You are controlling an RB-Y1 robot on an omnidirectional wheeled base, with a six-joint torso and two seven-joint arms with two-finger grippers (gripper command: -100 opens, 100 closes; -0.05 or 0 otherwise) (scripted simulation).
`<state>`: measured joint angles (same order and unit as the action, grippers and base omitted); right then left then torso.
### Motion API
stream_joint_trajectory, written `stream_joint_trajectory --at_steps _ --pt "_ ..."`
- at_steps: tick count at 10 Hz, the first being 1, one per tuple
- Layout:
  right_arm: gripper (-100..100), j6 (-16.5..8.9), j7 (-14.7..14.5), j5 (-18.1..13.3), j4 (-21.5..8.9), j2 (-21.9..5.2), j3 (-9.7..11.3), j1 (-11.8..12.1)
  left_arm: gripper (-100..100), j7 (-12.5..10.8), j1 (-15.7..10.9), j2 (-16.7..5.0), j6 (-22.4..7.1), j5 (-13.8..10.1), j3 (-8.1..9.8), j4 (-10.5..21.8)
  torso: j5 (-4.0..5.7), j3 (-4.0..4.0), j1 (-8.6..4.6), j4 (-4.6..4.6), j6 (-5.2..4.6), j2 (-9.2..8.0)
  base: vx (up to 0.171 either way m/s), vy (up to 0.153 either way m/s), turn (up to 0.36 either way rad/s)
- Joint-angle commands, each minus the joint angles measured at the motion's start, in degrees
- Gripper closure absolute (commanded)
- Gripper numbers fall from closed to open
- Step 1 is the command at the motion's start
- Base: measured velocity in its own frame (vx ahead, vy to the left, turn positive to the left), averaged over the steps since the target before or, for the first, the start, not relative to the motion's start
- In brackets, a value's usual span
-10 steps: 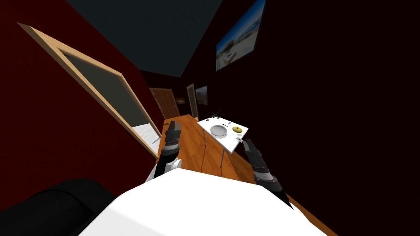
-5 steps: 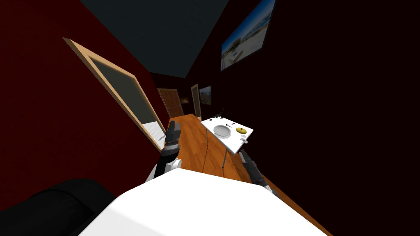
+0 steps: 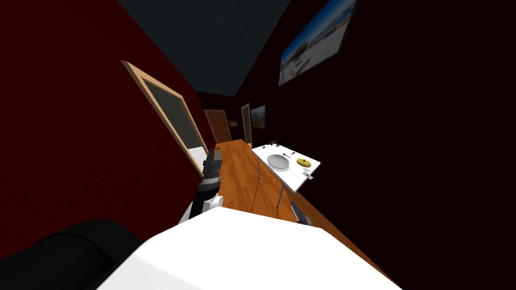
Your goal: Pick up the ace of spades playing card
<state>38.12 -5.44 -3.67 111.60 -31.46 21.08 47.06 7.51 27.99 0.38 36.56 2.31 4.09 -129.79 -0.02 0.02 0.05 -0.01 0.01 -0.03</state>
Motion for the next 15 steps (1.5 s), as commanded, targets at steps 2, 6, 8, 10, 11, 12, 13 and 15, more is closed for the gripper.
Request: stream_joint_trajectory --at_steps 2,6,8,10,11,12,13,15 --pt "-100 1.1 0.2 0.3 -4.5 -3.6 2.8 1.8 0 0.0 0.0 0.0 0.0 0.0 0.01 0.0 0.01 -0.01 -0.03 0.00 -0.03 0.01 0.000 0.021 0.144" --pt "-100 2.0 0.3 0.6 -8.9 -9.6 6.4 4.4 0 0.0 0.0 0.0 0.0 0.0 0.01 0.0 0.00 -0.02 -0.02 0.00 -0.03 0.03 0.007 0.023 0.168" --pt "-100 2.4 0.3 0.9 -12.3 -12.2 8.2 5.7 0 0.0 0.0 0.0 0.0 0.0 0.01 0.0 0.00 -0.03 -0.03 0.01 -0.04 0.06 0.013 0.020 0.147" --pt "-100 2.8 0.3 1.1 -15.1 -15.0 9.8 6.8 0 0.0 0.0 0.0 0.0 0.0 0.01 0.0 0.00 -0.03 -0.04 0.01 -0.03 0.06 0.015 0.021 0.185" --pt "-100 2.8 0.3 1.1 -15.6 -15.8 9.8 6.8 0 0.0 0.0 0.0 0.0 0.0 0.00 0.0 0.01 -0.04 -0.04 0.01 0.00 0.08 0.017 0.015 0.133" --pt "-100 3.1 0.3 1.5 -18.4 -17.8 11.3 7.9 0 0.0 0.0 0.0 0.0 0.0 0.01 0.0 0.00 -0.04 -0.04 0.01 -0.04 0.08 0.022 0.021 0.214" --pt "-100 3.1 0.3 1.5 -18.4 -18.6 11.3 7.9 0 0.0 0.0 0.0 0.0 0.0 0.01 0.0 0.00 -0.05 -0.03 0.02 -0.01 0.10 0.019 0.011 0.140" --pt "-100 3.5 0.4 1.8 -21.3 -21.5 12.7 8.9 0 0.0 0.0 0.0 0.0 0.0 0.01 0.0 0.00 -0.06 -0.05 0.02 -0.01 0.10 0.023 0.015 0.190"
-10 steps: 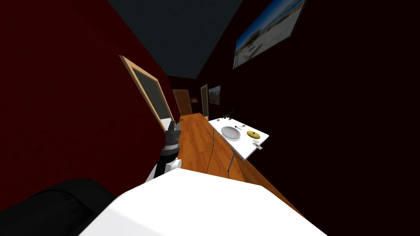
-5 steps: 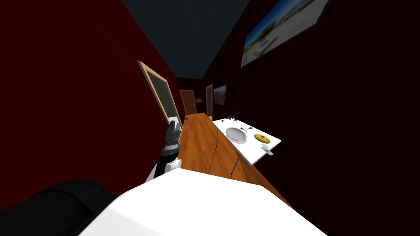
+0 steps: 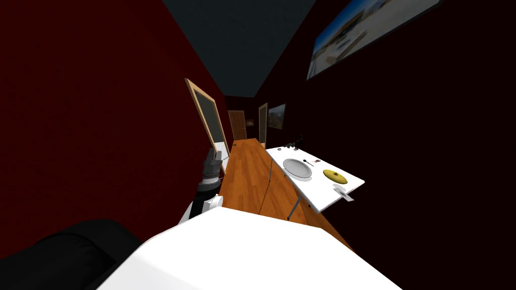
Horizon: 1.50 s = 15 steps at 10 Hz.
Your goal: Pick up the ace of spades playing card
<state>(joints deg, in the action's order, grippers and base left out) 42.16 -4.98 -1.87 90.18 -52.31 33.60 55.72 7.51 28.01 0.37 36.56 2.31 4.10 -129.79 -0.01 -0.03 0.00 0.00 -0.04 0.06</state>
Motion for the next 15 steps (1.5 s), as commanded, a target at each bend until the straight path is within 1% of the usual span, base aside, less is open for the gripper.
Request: stream_joint_trajectory --at_steps 1,2,3,4,5,6,7,8,9,10,11,12,13,14,15 --pt "-100 -0.3 -0.1 0.4 -2.7 -2.9 1.5 1.2 0 0.0 0.0 0.0 0.0 0.0 0.00 0.0 0.00 0.00 0.00 0.00 0.00 0.00 0.032 0.018 0.228" --pt "-100 -0.3 -0.1 0.4 -2.7 -3.4 1.5 1.2 0 0.0 0.0 0.0 0.0 0.0 -0.01 0.0 -0.01 -0.02 0.00 0.01 0.04 0.03 0.027 0.008 0.139" --pt "-100 0.0 -0.1 0.9 -5.5 -5.7 2.7 2.0 0 0.0 0.0 0.0 0.0 0.0 0.00 0.0 0.01 -0.02 -0.01 0.00 0.02 0.04 0.030 0.011 0.252" --pt "-100 0.0 -0.1 0.9 -5.5 -6.1 2.7 2.0 0 0.0 0.0 0.0 0.0 0.0 0.00 0.0 -0.01 -0.03 -0.02 0.01 0.05 0.06 0.024 0.002 0.149" --pt "-100 0.3 -0.2 1.4 -7.1 -8.8 3.8 2.7 0 0.0 0.0 0.0 0.0 0.0 0.00 0.0 0.02 -0.02 -0.03 0.00 0.00 0.04 0.040 0.017 0.240" --pt "-100 0.3 -0.2 1.4 -8.2 -8.8 3.8 2.7 0 0.0 0.0 0.0 0.0 0.0 0.00 0.0 0.00 -0.04 0.01 0.01 0.04 0.08 0.035 0.013 0.136" --pt "-100 0.3 -0.2 1.4 -8.2 -8.8 3.8 2.7 0 0.0 0.0 0.0 0.0 0.0 0.00 0.0 0.00 -0.04 0.01 0.01 0.00 0.08 0.013 0.004 -0.003" --pt "-100 0.5 -0.2 1.9 -10.4 -11.4 4.7 3.3 0 0.0 0.0 0.0 0.0 0.0 0.00 0.0 0.01 0.00 0.01 -0.01 -0.03 0.00 0.031 0.021 0.225" --pt "-100 0.7 -0.2 2.4 -12.3 -12.7 5.5 3.8 0 0.0 0.0 0.0 0.0 0.0 0.00 0.0 -0.01 -0.02 0.03 0.00 0.04 0.04 0.062 0.020 0.407" --pt "-100 0.7 -0.2 2.4 -13.6 -13.9 5.5 3.8 0 0.0 0.0 0.0 0.0 0.0 0.00 0.0 -0.01 -0.09 0.00 0.03 0.07 0.16 0.052 -0.002 0.172" --pt "-100 0.9 -0.3 3.0 -15.1 -16.2 6.2 4.2 0 0.0 0.0 0.0 0.0 0.0 0.00 0.0 0.01 -0.09 -0.03 0.03 0.00 0.16 0.053 0.002 0.284" --pt "-100 0.9 -0.3 3.0 -15.9 -16.3 6.2 4.2 0 0.0 0.0 0.0 0.0 0.0 0.00 0.0 0.00 -0.09 -0.03 0.03 0.05 0.16 0.042 -0.003 0.127" --pt "-100 1.1 -0.3 3.5 -18.0 -18.1 6.8 4.5 0 0.0 0.0 0.0 0.0 0.0 0.01 0.0 0.02 -0.07 -0.02 0.02 -0.02 0.12 0.046 0.013 0.213" --pt "-100 1.1 -0.3 3.5 -18.6 -18.6 6.8 4.5 0 0.0 0.0 0.0 0.0 0.0 0.00 0.0 0.00 -0.08 0.00 0.02 0.05 0.14 0.039 0.005 0.149" --pt "-100 1.2 -0.3 4.1 -21.0 -20.7 7.3 4.7 0 0.0 0.0 0.0 0.0 0.0 0.01 0.0 0.00 -0.07 0.02 0.02 -0.02 0.11 0.053 0.013 0.263"
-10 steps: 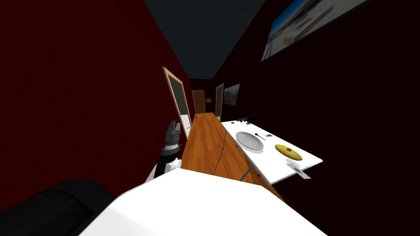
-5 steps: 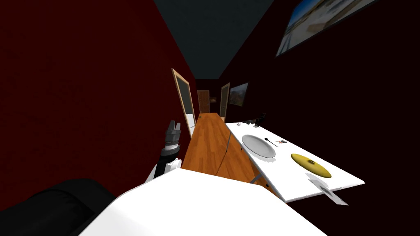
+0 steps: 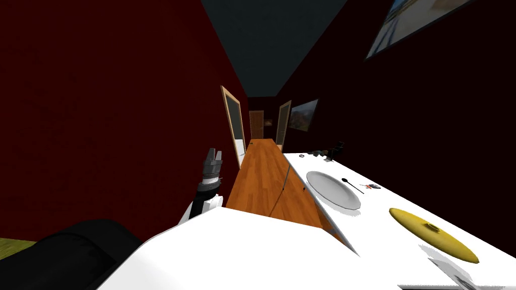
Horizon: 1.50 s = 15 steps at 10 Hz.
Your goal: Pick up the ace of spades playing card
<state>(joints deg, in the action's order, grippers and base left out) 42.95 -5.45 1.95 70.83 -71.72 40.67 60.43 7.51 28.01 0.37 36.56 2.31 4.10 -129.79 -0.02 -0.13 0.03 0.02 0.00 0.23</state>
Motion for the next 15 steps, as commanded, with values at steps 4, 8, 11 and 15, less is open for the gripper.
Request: stream_joint_trajectory --at_steps 4,8,11,15 --pt "-100 0.7 0.0 1.5 -6.1 -5.5 0.9 0.2 0 0.0 0.0 0.0 0.0 0.0 0.00 0.0 0.01 -0.06 -0.07 0.02 0.04 0.11 0.060 -0.005 0.226" --pt "-100 0.9 -0.2 3.2 -11.7 -10.5 1.2 -0.1 0 0.0 0.0 0.0 0.0 0.0 0.00 0.0 0.00 -0.01 0.02 0.00 -0.03 0.01 0.055 -0.004 0.209" --pt "-100 1.1 -0.3 4.1 -14.5 -13.0 1.1 -0.5 0 0.0 0.0 0.0 0.0 0.0 0.01 0.0 0.01 -0.06 0.01 0.02 -0.04 0.09 0.071 -0.012 0.186" --pt "-100 1.4 0.1 4.3 -17.9 -14.7 1.2 -2.4 0 0.0 0.0 0.0 0.0 0.0 0.01 0.0 0.04 -0.13 -0.07 0.05 -0.03 0.22 0.081 -0.024 0.193"
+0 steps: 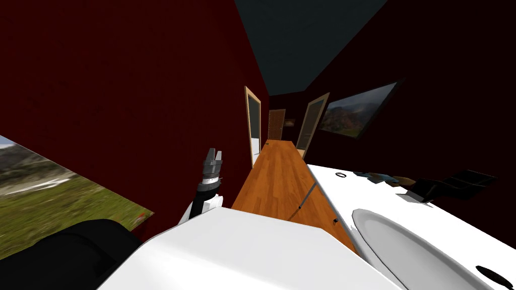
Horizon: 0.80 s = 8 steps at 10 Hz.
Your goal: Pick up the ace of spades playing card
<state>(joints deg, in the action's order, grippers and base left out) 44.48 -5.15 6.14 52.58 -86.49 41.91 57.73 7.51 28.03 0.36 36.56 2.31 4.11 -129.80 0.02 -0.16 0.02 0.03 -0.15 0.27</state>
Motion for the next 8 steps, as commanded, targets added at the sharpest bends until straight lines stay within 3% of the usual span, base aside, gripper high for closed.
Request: stream_joint_trajectory --at_steps 1,2,4,5,6,8 --pt "0 0.0 0.0 0.0 0.0 0.0 0.0 0.0 0 0.0 0.0 0.0 0.0 0.0 0.00 0.0 0.00 0.00 0.00 0.00 0.00 0.00 0.009 -0.005 -0.008" --pt "-100 -1.0 -0.2 -0.9 -0.4 1.9 0.1 -0.8 0 0.0 0.0 0.0 0.0 0.0 0.00 0.0 -0.02 0.10 0.08 -0.04 0.00 -0.16 0.007 -0.022 0.049" --pt "-100 -2.5 -0.5 -2.2 -1.1 4.8 0.2 -2.0 0 0.0 0.0 0.0 0.0 0.0 0.00 0.0 0.04 0.17 -0.03 -0.08 0.00 -0.26 0.007 -0.042 0.060" --pt "-100 -1.5 -0.3 -2.0 -1.5 4.0 0.3 -1.8 0 0.0 0.0 0.0 0.0 0.0 0.00 0.0 0.18 0.19 -0.15 -0.12 0.01 -0.28 0.004 -0.019 0.008" --pt "100 -1.6 -0.3 -2.1 -1.5 4.1 0.4 -1.9 0 0.0 0.0 0.0 0.0 0.0 0.00 0.0 0.25 0.23 -0.24 -0.14 0.01 -0.32 0.000 0.000 0.000" --pt "100 -1.6 -0.3 -2.1 -1.5 4.1 0.3 -1.9 0 0.0 0.0 0.0 0.0 0.0 0.00 0.0 0.22 0.24 -0.21 -0.14 0.00 -0.35 0.000 0.000 0.000"
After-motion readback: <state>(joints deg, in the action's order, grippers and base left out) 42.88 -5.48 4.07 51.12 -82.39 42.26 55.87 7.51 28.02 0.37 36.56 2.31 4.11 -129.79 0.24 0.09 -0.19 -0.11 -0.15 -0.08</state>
